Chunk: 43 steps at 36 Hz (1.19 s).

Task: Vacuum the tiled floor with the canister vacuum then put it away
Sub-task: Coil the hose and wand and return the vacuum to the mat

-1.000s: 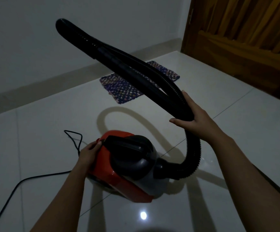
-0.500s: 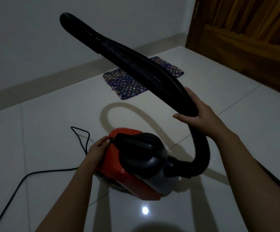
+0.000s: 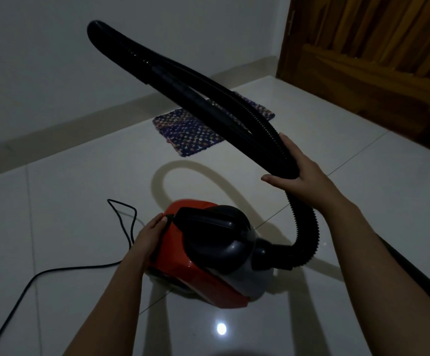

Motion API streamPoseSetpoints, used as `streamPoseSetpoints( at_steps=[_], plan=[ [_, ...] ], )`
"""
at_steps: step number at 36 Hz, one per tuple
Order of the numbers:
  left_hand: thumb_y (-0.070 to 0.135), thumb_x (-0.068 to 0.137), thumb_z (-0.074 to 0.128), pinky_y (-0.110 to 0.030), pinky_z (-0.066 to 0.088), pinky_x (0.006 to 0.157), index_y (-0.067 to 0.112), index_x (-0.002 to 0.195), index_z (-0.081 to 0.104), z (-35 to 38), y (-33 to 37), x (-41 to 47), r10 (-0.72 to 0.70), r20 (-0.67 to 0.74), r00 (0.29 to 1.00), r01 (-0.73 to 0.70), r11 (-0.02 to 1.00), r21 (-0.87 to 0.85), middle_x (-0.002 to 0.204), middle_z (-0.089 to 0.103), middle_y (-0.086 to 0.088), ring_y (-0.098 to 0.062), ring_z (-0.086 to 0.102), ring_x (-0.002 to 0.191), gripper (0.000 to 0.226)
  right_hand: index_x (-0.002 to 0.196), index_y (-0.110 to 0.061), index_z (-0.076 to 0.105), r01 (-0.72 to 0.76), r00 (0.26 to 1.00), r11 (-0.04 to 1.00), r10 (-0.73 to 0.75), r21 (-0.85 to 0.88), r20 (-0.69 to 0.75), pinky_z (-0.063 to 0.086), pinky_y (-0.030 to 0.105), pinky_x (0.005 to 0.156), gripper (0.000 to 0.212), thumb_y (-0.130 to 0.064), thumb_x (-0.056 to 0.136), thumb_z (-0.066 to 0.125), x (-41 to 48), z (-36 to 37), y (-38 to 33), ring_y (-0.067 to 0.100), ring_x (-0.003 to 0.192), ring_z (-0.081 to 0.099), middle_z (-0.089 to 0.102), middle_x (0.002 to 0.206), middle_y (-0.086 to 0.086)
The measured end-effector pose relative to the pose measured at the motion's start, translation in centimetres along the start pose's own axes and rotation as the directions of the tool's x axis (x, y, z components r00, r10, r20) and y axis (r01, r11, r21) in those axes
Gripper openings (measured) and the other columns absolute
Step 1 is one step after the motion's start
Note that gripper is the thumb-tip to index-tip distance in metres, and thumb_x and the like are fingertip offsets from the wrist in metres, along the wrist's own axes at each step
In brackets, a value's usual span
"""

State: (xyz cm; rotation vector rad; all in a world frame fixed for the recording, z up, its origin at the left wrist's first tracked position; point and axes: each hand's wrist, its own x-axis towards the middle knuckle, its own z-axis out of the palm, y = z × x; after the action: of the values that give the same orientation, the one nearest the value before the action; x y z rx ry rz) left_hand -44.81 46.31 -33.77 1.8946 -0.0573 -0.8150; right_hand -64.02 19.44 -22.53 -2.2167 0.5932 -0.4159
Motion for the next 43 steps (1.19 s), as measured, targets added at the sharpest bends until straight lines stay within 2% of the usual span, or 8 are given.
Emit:
streamPoseSetpoints(
  at_steps=[6, 11, 17, 24, 33, 36, 39, 43],
  plan=[
    [0.053, 0.086, 0.052, -0.052, 0.040, 0.106, 0.032, 0.137, 0.044, -0.4, -0.6, 0.1, -0.006, 0.028, 1.000, 0.006, 1.000, 0.015, 0.143, 0.048, -0.008, -0.031, 0.051, 0.122, 0.056, 0.143, -0.059, 0.011, -0.013, 1.000, 1.000, 0.013, 0.025, 0.012, 0.040, 0.046, 0.107, 0.095, -0.064, 0.069, 0.070, -0.2, -0.4, -0.1, 0.014, 0.129, 0.043, 0.038, 0.147, -0.010],
    [0.045, 0.092, 0.048, -0.050, 0.038, 0.107, 0.027, 0.139, 0.043, 0.0, -0.2, -0.5, -0.003, 0.005, 1.000, 0.003, 1.000, -0.001, 0.143, 0.046, -0.009, -0.031, 0.048, 0.125, 0.050, 0.143, -0.059, 0.009, -0.031, 1.000, 0.999, 0.030, 0.045, 0.008, 0.039, 0.047, 0.108, 0.101, -0.071, 0.061, 0.067, -0.4, -0.7, -0.1, 0.015, 0.132, 0.042, 0.037, 0.149, -0.008],
    [0.067, 0.066, 0.058, -0.053, 0.042, 0.103, 0.035, 0.133, 0.047, -1.2, -3.5, 3.4, -0.009, 0.012, 1.000, 0.010, 0.999, -0.050, 0.140, 0.050, -0.007, -0.030, 0.054, 0.120, 0.075, 0.145, -0.056, 0.009, -0.028, 1.000, 0.999, 0.027, 0.040, 0.016, 0.039, 0.046, 0.107, 0.101, -0.068, 0.065, 0.070, -0.3, -0.8, 0.1, 0.016, 0.131, 0.042, 0.037, 0.148, -0.005],
    [0.041, 0.093, 0.048, -0.046, 0.040, 0.105, 0.022, 0.139, 0.044, 0.6, -0.6, 0.2, 0.018, -0.036, 0.999, -0.019, 0.999, -0.027, 0.143, 0.046, -0.011, -0.032, 0.049, 0.125, 0.050, 0.144, -0.058, 0.009, -0.034, 0.999, 0.998, 0.033, 0.054, 0.021, 0.040, 0.048, 0.107, 0.102, -0.071, 0.061, 0.068, -0.2, -0.8, 0.3, 0.016, 0.130, 0.043, 0.038, 0.148, -0.007],
    [0.028, 0.096, 0.047, -0.040, 0.038, 0.103, 0.008, 0.135, 0.049, 0.6, 0.7, -1.3, 0.083, -0.089, 0.993, -0.073, 0.991, 0.108, 0.139, 0.050, -0.017, -0.033, 0.048, 0.126, 0.044, 0.142, -0.060, 0.010, -0.026, 0.999, 0.998, 0.024, 0.065, 0.027, 0.040, 0.047, 0.106, 0.098, -0.064, 0.067, 0.071, -0.4, -1.2, 0.3, 0.015, 0.129, 0.044, 0.039, 0.147, -0.007],
    [0.024, 0.097, 0.047, -0.032, 0.037, 0.095, 0.002, 0.128, 0.055, 0.5, 2.2, -2.5, 0.198, -0.144, 0.969, -0.171, 0.969, 0.178, 0.133, 0.055, -0.018, -0.031, 0.050, 0.122, 0.039, 0.142, -0.060, 0.008, -0.030, 0.999, 0.997, 0.028, 0.071, 0.028, 0.039, 0.049, 0.107, 0.100, -0.066, 0.065, 0.071, -0.6, -1.4, 0.2, 0.016, 0.132, 0.042, 0.035, 0.150, -0.008],
    [0.026, 0.096, 0.047, -0.026, 0.036, 0.095, 0.006, 0.124, 0.058, 0.8, 5.1, -4.2, 0.410, -0.155, 0.899, -0.390, 0.909, 0.148, 0.130, 0.059, -0.013, -0.024, 0.052, 0.122, 0.036, 0.143, -0.059, 0.008, -0.036, 0.999, 0.996, 0.033, 0.083, 0.031, 0.038, 0.047, 0.108, 0.100, -0.063, 0.067, 0.072, -0.9, -1.5, 0.2, 0.017, 0.133, 0.041, 0.033, 0.151, -0.008],
    [0.037, 0.091, 0.055, -0.013, 0.038, 0.092, 0.021, 0.124, 0.060, 2.3, 8.2, -6.0, 0.557, 0.153, 0.816, -0.577, 0.776, 0.254, 0.126, 0.062, 0.003, -0.009, 0.054, 0.118, 0.037, 0.144, -0.057, 0.008, -0.043, 0.998, 0.995, 0.039, 0.093, 0.043, 0.038, 0.045, 0.108, 0.100, -0.061, 0.068, 0.073, -1.0, -1.5, 0.1, 0.016, 0.133, 0.040, 0.033, 0.151, -0.008]
  ],
)
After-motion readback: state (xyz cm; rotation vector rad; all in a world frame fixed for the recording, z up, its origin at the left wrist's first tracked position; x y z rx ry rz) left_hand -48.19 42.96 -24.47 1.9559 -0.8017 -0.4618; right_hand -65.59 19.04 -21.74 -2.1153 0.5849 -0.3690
